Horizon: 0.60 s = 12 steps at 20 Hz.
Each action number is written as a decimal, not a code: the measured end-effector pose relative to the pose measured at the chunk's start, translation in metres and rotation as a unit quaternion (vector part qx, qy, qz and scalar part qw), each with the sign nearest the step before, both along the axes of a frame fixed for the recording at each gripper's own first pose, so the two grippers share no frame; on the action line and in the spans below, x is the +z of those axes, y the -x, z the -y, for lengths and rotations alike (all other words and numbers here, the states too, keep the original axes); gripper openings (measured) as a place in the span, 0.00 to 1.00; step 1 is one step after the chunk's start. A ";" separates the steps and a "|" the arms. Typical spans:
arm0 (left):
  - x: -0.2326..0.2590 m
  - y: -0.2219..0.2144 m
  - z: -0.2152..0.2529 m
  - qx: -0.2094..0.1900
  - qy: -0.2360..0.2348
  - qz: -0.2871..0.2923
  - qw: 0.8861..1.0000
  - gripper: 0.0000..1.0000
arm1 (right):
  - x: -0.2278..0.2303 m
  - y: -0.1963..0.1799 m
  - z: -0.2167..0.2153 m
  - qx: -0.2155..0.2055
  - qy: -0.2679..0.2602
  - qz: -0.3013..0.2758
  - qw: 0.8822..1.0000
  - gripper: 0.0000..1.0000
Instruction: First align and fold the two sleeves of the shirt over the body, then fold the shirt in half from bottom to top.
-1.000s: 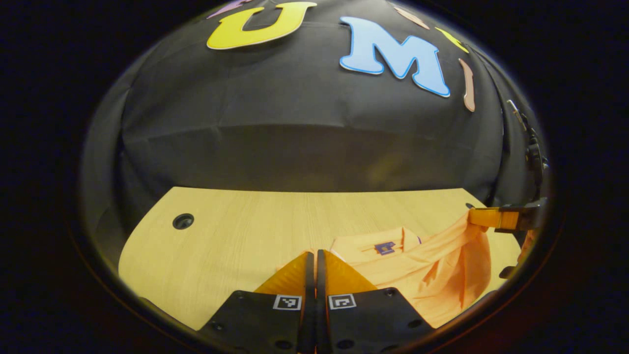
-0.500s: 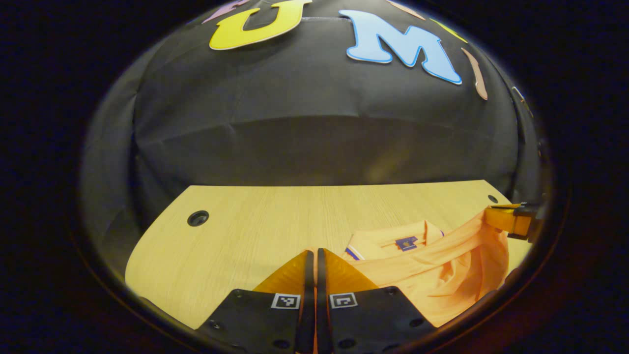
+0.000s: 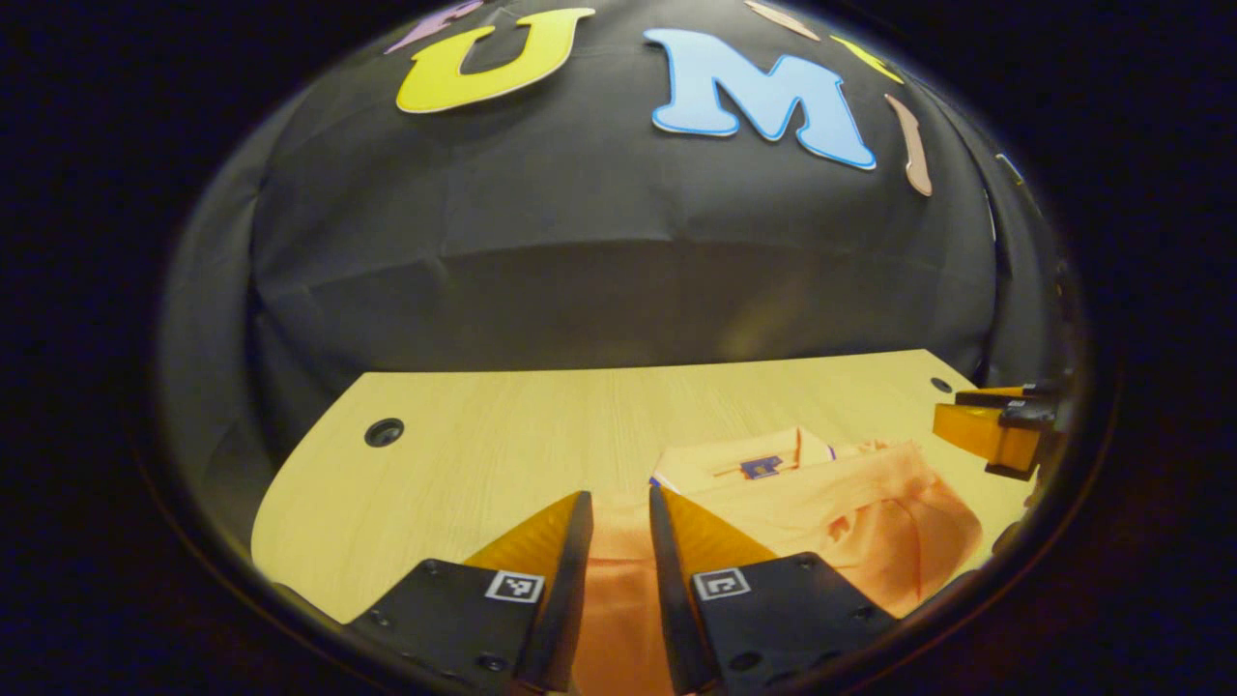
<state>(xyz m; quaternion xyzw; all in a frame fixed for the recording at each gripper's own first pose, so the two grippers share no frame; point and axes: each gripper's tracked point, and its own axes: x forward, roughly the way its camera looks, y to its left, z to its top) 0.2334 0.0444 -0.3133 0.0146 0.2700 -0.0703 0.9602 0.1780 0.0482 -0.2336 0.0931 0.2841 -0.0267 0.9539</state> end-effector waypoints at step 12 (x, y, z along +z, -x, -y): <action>0.107 0.078 0.006 0.023 0.020 0.117 0.993 0.95 | 0.083 0.086 0.011 0.015 -0.003 0.100 0.995 0.96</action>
